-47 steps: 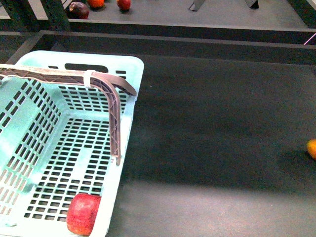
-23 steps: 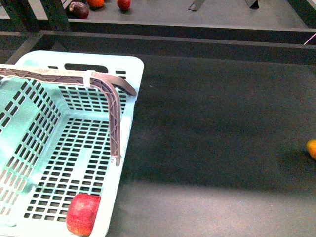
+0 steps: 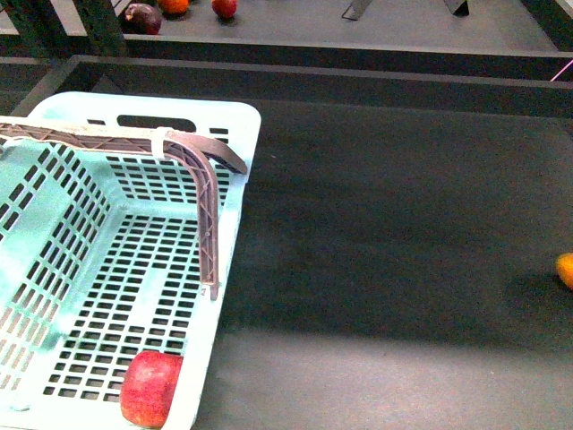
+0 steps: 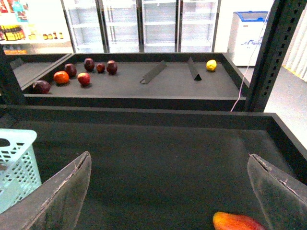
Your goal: Pick apple with right arm and hold basket with left
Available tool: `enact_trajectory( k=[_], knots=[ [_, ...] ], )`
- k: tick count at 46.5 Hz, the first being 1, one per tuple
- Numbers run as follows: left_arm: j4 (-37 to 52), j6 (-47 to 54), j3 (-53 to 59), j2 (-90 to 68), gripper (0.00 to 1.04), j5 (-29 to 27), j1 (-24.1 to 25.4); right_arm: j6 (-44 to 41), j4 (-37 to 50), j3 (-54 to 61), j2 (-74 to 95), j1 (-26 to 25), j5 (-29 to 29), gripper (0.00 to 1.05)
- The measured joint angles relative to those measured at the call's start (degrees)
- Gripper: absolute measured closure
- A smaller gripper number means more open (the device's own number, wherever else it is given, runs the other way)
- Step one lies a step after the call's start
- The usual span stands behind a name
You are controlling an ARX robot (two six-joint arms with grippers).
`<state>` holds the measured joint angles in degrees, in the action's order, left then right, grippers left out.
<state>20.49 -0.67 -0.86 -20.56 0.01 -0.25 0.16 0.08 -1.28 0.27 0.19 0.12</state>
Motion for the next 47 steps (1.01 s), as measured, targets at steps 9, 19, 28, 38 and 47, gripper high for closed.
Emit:
enact_trajectory(
  k=[9, 19, 28, 38, 47],
  knots=[
    [-4.2, 0.0, 0.0, 4.3, 1.01, 0.0, 0.0, 0.0, 0.0, 0.0, 0.0, 0.0, 0.0, 0.09],
    [-8.5, 0.0, 0.0, 8.7, 1.01, 0.0, 0.0, 0.0, 0.0, 0.0, 0.0, 0.0, 0.0, 0.09],
    [-17.6, 0.0, 0.0, 15.7, 1.01, 0.0, 0.0, 0.0, 0.0, 0.0, 0.0, 0.0, 0.0, 0.09],
    [-20.3, 0.0, 0.0, 20.2, 1.01, 0.0, 0.0, 0.0, 0.0, 0.0, 0.0, 0.0, 0.0, 0.09],
    [-20.4, 0.0, 0.0, 20.2, 1.01, 0.0, 0.0, 0.0, 0.0, 0.0, 0.0, 0.0, 0.0, 0.09]
  ],
)
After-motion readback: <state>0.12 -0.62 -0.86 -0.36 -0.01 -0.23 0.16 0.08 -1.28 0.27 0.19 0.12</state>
